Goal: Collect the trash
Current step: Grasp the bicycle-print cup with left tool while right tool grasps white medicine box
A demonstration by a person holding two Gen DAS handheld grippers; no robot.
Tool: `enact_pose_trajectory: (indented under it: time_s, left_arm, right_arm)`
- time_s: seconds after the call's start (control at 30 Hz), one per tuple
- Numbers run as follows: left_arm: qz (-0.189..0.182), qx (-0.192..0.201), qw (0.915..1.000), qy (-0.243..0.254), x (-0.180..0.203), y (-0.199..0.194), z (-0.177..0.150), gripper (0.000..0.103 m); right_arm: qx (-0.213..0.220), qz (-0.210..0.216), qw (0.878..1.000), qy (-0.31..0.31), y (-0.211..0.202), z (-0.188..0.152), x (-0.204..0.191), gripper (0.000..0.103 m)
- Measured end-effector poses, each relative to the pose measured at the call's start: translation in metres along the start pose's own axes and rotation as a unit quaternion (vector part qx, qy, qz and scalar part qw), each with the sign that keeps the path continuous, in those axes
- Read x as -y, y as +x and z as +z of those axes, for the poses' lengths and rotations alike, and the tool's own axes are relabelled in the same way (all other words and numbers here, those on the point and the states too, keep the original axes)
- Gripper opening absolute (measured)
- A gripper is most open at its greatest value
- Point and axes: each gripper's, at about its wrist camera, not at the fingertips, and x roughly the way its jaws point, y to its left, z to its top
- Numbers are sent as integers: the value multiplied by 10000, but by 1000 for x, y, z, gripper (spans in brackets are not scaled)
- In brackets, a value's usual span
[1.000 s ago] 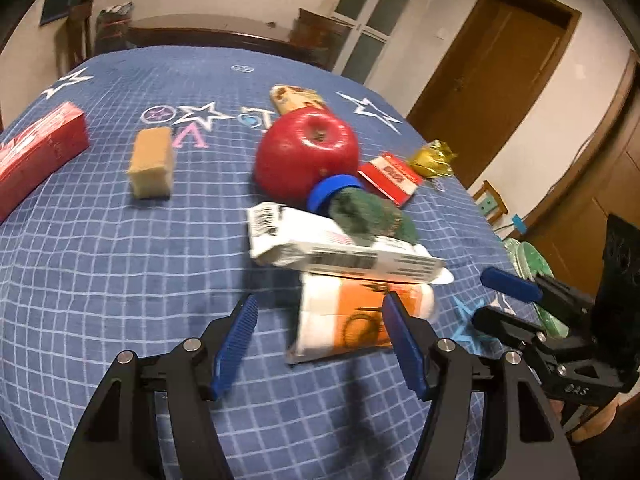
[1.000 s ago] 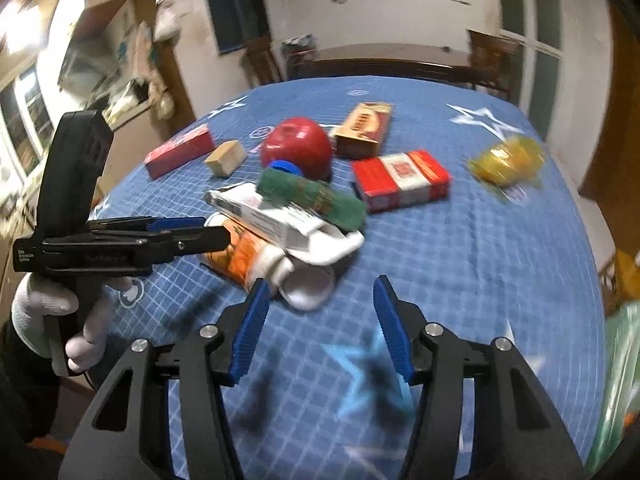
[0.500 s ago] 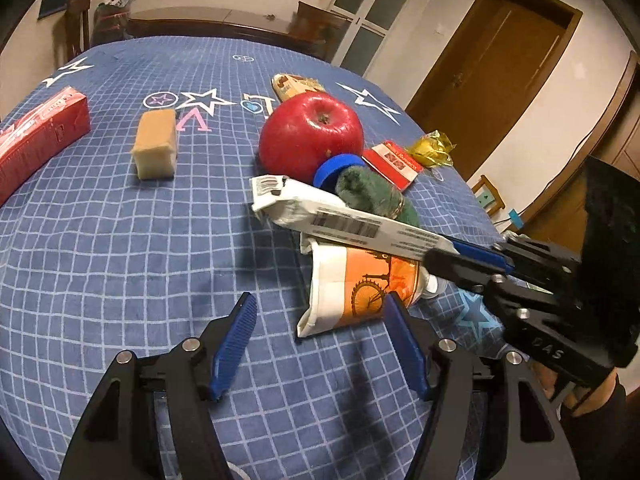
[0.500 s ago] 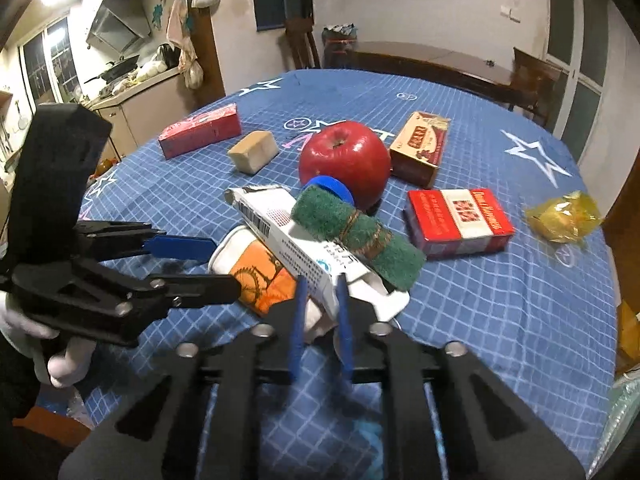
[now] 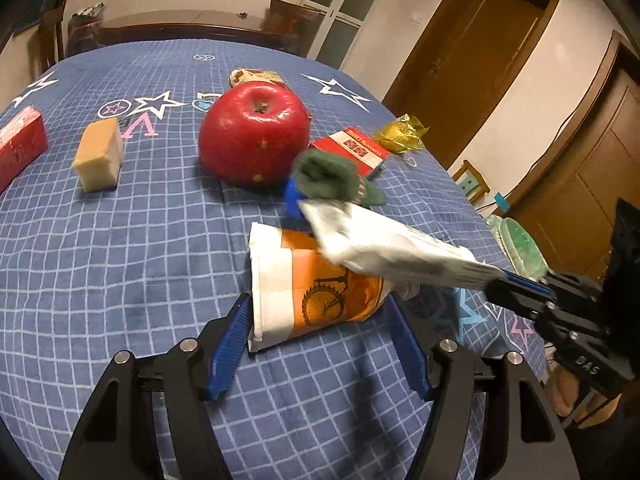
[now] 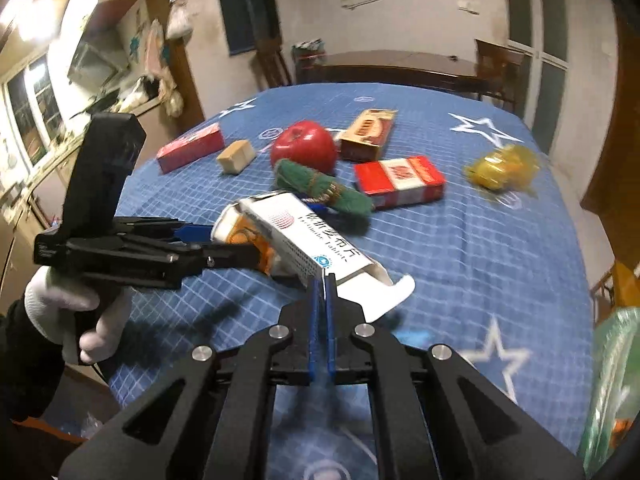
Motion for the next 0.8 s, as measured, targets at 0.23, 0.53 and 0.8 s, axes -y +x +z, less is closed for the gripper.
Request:
enact_pose_trajectory:
  time_s: [0.23, 0.53, 0.8]
  left_arm:
    - [-110, -115, 9990, 406, 24, 17, 6, 44]
    - [47, -62, 9982, 591, 26, 14, -1, 41]
    - [165, 174, 9987, 446, 9, 6, 16, 58]
  right_arm:
    - [-385, 9, 9991, 176, -7, -38, 8, 1]
    - [-380, 583, 9955, -639, -26, -32, -20, 52]
    - [-537, 306, 9971, -449, 13, -9, -6, 67]
